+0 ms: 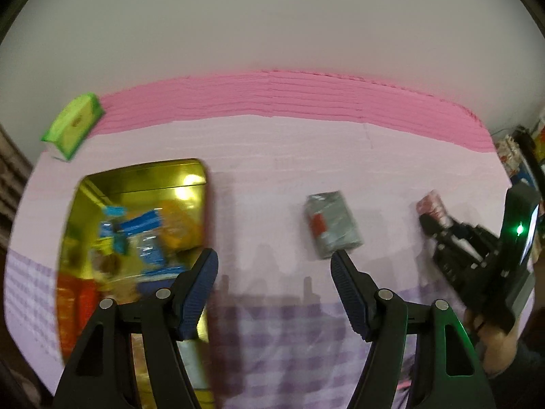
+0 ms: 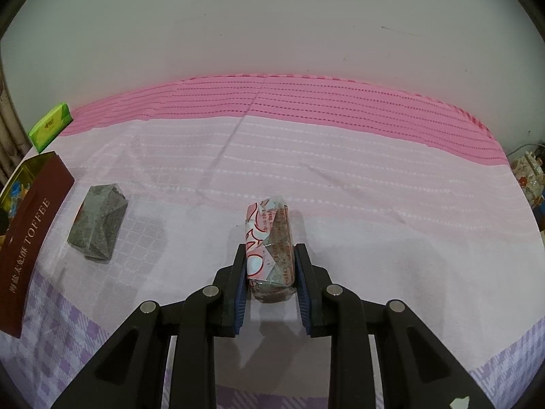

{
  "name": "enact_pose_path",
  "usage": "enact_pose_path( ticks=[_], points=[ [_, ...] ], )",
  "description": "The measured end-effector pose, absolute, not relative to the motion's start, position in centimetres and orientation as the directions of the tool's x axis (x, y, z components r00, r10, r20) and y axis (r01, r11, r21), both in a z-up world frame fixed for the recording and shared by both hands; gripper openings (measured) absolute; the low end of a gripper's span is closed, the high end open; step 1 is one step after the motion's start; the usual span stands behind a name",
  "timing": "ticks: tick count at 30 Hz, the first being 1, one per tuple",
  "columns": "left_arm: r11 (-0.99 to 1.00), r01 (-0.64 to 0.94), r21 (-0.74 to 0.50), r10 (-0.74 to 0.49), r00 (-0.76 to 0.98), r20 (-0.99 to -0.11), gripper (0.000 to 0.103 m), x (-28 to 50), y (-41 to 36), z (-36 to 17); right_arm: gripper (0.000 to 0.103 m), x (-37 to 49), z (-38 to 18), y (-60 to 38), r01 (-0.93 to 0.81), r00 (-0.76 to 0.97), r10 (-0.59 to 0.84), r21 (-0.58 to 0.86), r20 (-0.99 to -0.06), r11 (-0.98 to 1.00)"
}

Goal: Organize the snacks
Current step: 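Grasp the grey foil block with the left gripper while the right gripper holds the pink roll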

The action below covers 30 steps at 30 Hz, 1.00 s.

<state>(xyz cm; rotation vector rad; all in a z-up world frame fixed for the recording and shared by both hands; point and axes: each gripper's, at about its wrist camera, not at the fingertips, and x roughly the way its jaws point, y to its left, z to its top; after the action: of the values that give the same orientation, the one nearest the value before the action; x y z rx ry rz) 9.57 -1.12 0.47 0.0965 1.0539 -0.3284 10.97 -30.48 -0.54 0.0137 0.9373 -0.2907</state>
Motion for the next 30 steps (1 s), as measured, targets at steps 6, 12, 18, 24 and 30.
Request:
enact_pose_path(
  ticks=[6, 12, 18, 24, 30],
  points=[
    [0.94, 0.319, -0.121, -0.254, 0.42, -0.871, 0.069, 10.7, -4.7, -1.1, 0.026, 10.5, -0.4, -31.0, 0.251, 0.561, -0.223, -0.093, -0.797, 0.963],
    [0.945, 0.316, -0.081, -0.217, 0.425, -0.879, 0.069, 12.2, -7.3, -2.8, 0.026, 10.6, -0.3, -31.1, 0.251, 0.566, -0.211, -0.078, -0.797, 0.965],
    [0.951, 0.298, -0.077, -0.201, 0.409, -0.89, 0.068, 13.2, -8.1, -4.2, 0.027, 10.6, -0.3, -31.1, 0.249, 0.566, -0.209, -0.076, -0.797, 0.965],
    [0.949, 0.3, -0.093, -0.213, 0.399, -0.892, 0.048, 13.2, -7.8, -5.1, 0.027, 10.6, -0.2, -31.1, 0.248, 0.567, -0.207, -0.074, -0.797, 0.966],
    [0.946, 0.306, -0.104, -0.225, 0.394, -0.891, 0.036, 13.0, -7.7, -6.0, 0.027, 10.6, -0.2, -31.2, 0.248, 0.567, -0.207, -0.074, -0.797, 0.966]
  ],
)
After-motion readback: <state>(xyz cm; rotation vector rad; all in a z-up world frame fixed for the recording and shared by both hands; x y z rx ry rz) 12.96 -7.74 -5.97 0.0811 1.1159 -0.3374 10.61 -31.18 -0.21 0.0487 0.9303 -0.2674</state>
